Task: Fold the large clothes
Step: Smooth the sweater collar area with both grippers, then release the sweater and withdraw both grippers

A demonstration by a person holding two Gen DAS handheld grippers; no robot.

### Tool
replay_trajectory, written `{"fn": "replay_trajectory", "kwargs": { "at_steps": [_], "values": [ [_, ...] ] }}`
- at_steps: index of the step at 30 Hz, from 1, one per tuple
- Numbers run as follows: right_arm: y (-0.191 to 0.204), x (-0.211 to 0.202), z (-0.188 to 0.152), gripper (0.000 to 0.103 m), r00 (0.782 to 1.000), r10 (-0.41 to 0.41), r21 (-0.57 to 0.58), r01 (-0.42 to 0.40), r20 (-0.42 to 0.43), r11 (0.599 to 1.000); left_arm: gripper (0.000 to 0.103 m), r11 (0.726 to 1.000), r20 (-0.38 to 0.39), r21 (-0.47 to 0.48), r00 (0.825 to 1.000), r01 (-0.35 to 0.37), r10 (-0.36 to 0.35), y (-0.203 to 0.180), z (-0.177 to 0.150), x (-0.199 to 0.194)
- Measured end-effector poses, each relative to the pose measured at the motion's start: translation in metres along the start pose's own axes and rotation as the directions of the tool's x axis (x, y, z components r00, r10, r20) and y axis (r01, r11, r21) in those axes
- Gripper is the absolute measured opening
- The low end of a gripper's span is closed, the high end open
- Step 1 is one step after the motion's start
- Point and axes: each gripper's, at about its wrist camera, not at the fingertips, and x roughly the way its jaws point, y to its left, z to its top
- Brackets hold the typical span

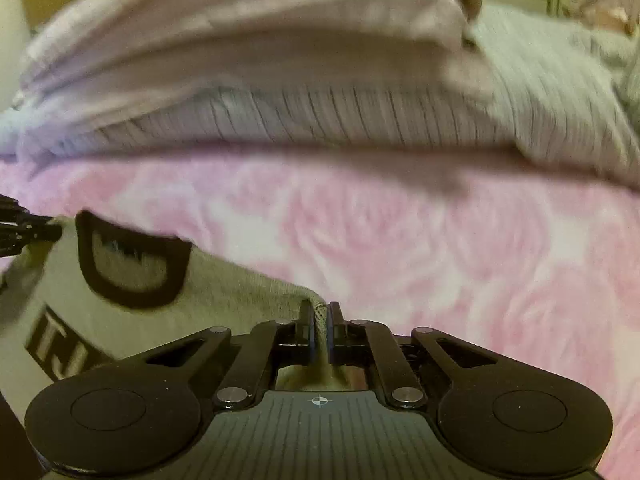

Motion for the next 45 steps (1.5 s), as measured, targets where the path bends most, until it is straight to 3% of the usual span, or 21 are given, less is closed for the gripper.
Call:
{"fn": "replay_trajectory", "kwargs": {
  "at_steps": [1,2,4,6,8,12,15,17,19,22,26,28,29,31,33,35,36,38,42,45],
  "values": [
    [0.004,-0.002,-0.001,0.014,0.999,-0.029,0.001,0.029,0.019,1.0,0.023,0.999,0.005,0.022,0.999,-0.032,0.032,-0.005,0.002,-0.001],
    [0.006,-0.004,0.001,0.034,0.998,-0.062,0.022,0.061,0.013,0.998,0.031,0.998,0.005,0.018,0.998,-0.058,0.058,-0.007,0.004,-0.004],
    [0.008,-0.018,0.001,0.054,0.988,-0.15,0.091,0.147,0.024,0.985,0.035,0.994,0.02,-0.055,0.995,-0.092,0.093,0.001,0.005,-0.018],
    [0.013,-0.05,-0.007,0.054,0.977,-0.193,0.13,0.18,0.093,0.975,0.034,0.978,0.065,-0.157,0.987,-0.137,0.149,0.013,-0.003,-0.048],
    [0.023,-0.084,-0.025,0.054,0.983,-0.155,0.161,0.138,0.099,0.977,0.033,0.971,0.071,-0.205,0.988,-0.121,0.138,0.015,-0.015,-0.077],
    [0.07,-0.135,-0.081,0.054,0.998,-0.049,0.101,0.046,0.03,0.994,0.032,0.972,0.039,-0.227,0.998,0.06,-0.053,-0.018,-0.065,-0.141],
    [0.119,-0.158,-0.133,0.053,0.999,0.003,0.021,-0.002,-0.051,1.0,0.03,0.959,-0.011,-0.206,0.979,0.197,-0.203,-0.062,-0.109,-0.178],
    [0.147,-0.171,-0.17,0.051,0.996,0.01,-0.023,-0.012,-0.09,1.0,0.025,0.95,-0.064,-0.197,0.964,0.241,-0.258,-0.091,-0.146,-0.201],
    [0.164,-0.183,-0.206,0.046,0.988,-0.033,-0.035,0.028,-0.152,0.999,0.023,0.951,-0.121,-0.197,0.957,0.239,-0.265,-0.112,-0.182,-0.222],
    [0.182,-0.214,-0.26,0.046,0.981,-0.095,-0.062,0.085,-0.172,0.994,0.023,0.956,-0.125,-0.207,0.964,0.208,-0.236,-0.127,-0.23,-0.267],
    [0.185,-0.257,-0.309,0.046,0.966,-0.118,0.027,0.127,-0.229,0.992,0.023,0.956,-0.204,-0.213,0.948,0.199,-0.243,-0.133,-0.27,-0.306],
    [0.189,-0.266,-0.32,0.046,0.948,-0.137,0.031,0.152,-0.288,0.988,0.023,0.961,-0.252,-0.212,0.94,0.179,-0.231,-0.139,-0.282,-0.322],
    [0.188,-0.269,-0.324,0.046,0.937,-0.127,0.071,0.158,-0.326,0.985,0.023,0.952,-0.299,-0.252,0.922,0.171,-0.245,-0.139,-0.288,-0.325],
    [0.183,-0.275,-0.327,0.046,0.923,-0.112,0.161,0.182,-0.369,0.97,0.023,0.934,-0.323,-0.333,0.916,0.127,-0.24,-0.138,-0.293,-0.336],
    [0.18,-0.275,-0.323,0.046,0.892,-0.096,0.207,0.205,-0.441,0.957,0.023,0.915,-0.374,-0.395,0.895,0.084,-0.243,-0.14,-0.288,-0.346],
    [0.183,-0.277,-0.316,0.046,0.87,-0.079,0.193,0.195,-0.486,0.961,0.023,0.902,-0.358,-0.427,0.906,0.055,-0.225,-0.143,-0.278,-0.365],
    [0.185,-0.282,-0.311,0.046,0.875,-0.065,0.187,0.173,-0.479,0.967,0.023,0.9,-0.344,-0.434,0.915,0.042,-0.209,-0.145,-0.271,-0.376],
    [0.187,-0.304,-0.293,0.047,0.906,-0.034,0.196,0.127,-0.421,0.972,0.024,0.889,-0.311,-0.457,0.934,0.014,-0.174,-0.15,-0.253,-0.404],
    [0.19,-0.378,-0.257,0.056,0.971,0.061,0.269,0.004,-0.23,0.963,0.03,0.876,-0.252,-0.482,0.959,-0.01,-0.128,-0.168,-0.218,-0.464],
    [0.196,-0.437,-0.24,0.064,0.988,0.081,0.258,-0.044,-0.133,0.965,0.036,0.875,-0.214,-0.484,0.972,-0.017,-0.1,-0.186,-0.196,-0.514]
  ]
}}
